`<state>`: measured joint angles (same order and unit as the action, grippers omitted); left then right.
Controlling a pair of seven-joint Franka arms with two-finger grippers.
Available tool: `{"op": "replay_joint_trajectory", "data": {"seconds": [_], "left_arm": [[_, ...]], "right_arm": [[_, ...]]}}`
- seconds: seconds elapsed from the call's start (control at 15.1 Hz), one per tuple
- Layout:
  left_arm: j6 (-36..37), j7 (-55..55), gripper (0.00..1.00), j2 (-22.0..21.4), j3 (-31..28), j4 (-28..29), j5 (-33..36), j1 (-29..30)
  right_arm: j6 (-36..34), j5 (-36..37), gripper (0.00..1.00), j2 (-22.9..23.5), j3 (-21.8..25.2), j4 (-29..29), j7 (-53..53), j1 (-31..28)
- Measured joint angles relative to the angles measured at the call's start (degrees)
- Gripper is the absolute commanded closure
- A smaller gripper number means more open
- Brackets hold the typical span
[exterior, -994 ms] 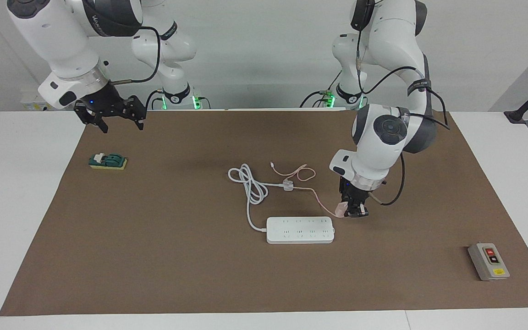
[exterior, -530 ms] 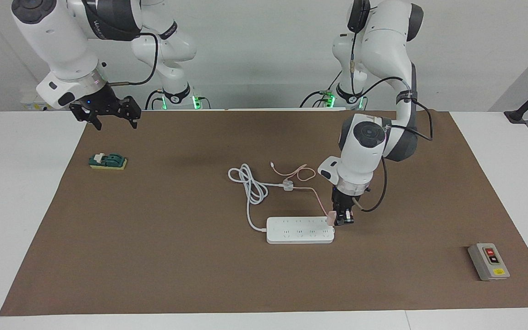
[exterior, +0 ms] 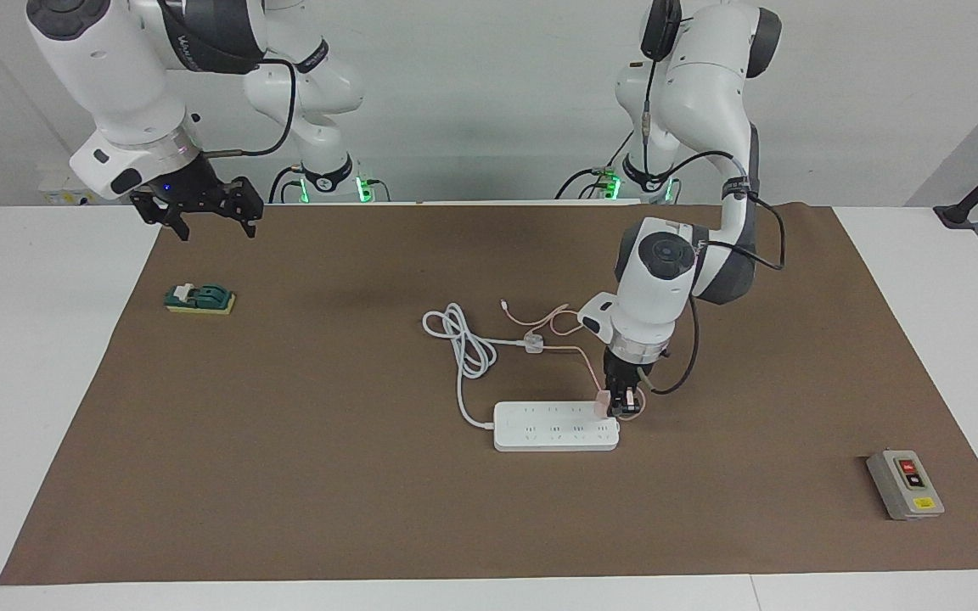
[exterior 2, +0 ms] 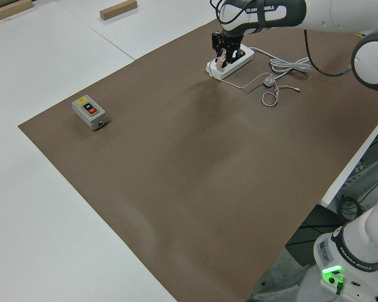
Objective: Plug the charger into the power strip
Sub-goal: 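Push the charger prongs into the strip socket with the left gripper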
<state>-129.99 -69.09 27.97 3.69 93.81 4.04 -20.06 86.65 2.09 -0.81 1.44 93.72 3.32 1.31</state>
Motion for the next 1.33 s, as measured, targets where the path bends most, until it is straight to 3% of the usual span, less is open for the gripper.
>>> {"op": "replay_joint_trajectory", "data": {"seconds": [1.33], "left_arm": [[-2.25,0.1,1.0,-1.3,0.65,2.54,0.09,-0.02]], "right_arm": [[1.58,0.04,0.0,-0.57,0.53,-0.14,0.0,-0.23]]}}
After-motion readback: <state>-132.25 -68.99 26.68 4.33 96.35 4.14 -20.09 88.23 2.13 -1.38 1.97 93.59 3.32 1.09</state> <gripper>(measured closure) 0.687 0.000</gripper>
